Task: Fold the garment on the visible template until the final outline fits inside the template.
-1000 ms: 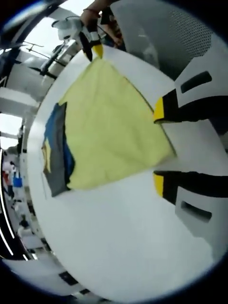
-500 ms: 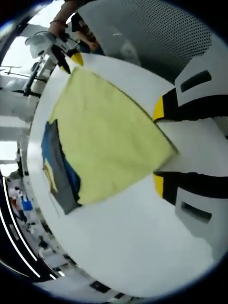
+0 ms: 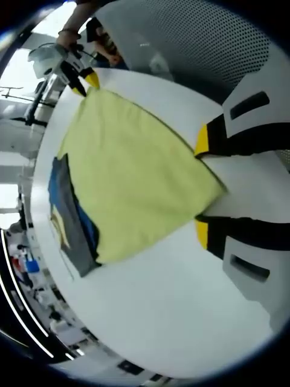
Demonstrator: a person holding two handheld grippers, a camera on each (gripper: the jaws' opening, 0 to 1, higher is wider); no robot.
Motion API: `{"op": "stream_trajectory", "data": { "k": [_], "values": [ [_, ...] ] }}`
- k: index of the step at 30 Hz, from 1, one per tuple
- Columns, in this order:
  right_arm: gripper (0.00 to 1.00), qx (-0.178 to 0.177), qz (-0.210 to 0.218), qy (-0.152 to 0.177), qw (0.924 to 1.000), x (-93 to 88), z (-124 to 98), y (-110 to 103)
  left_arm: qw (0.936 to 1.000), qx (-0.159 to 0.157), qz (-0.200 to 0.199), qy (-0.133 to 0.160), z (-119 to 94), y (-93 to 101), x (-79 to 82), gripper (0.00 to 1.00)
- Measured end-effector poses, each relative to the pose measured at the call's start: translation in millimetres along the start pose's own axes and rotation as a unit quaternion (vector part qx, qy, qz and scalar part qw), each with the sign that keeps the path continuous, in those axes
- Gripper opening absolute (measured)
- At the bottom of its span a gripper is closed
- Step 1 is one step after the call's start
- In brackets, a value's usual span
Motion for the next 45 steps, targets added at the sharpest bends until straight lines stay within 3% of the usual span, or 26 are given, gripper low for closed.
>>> {"op": "stream_trajectory", "data": {
  "k": [7,12,29,33,45],
  "values": [
    [0.23,-0.006,0.006,0.005,0.9999,0.0,0,3,1.0,0.003,-0.003,0.006,1,-1.1,2.5,0.25],
    [0.17,-0.014,0.008,0.011,0.9998,1.5,1,4,0.9999,0.007,0.011,0.006,2,-2.0,3.6,0.08],
    [0.02,-0.023,0.011,0.017,0.9995,4.5,2,5,0.9993,-0.005,0.0,0.037,-2,2.3,13.6,0.0],
    [0.0,-0.019,0.029,0.027,0.999,5.5,-1,5,0.9985,-0.016,-0.005,0.052,-7,4.6,17.0,0.0],
    [0.0,-0.014,0.04,0.032,0.9986,4.6,-8,-2,0.9996,-0.012,0.001,0.025,-17,9.4,11.7,0.0]
  ]
}}
Point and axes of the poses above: the point that each gripper's makers call its tool centre point, and the gripper's own axes: z roughly forward along the fingers, y roughly to its right, x roughly out of its top, the point moved 3 cm from there along -z, roughly backward along the fingers, and after that the axes turned 6 degrees about x, right-handed, at the moved point
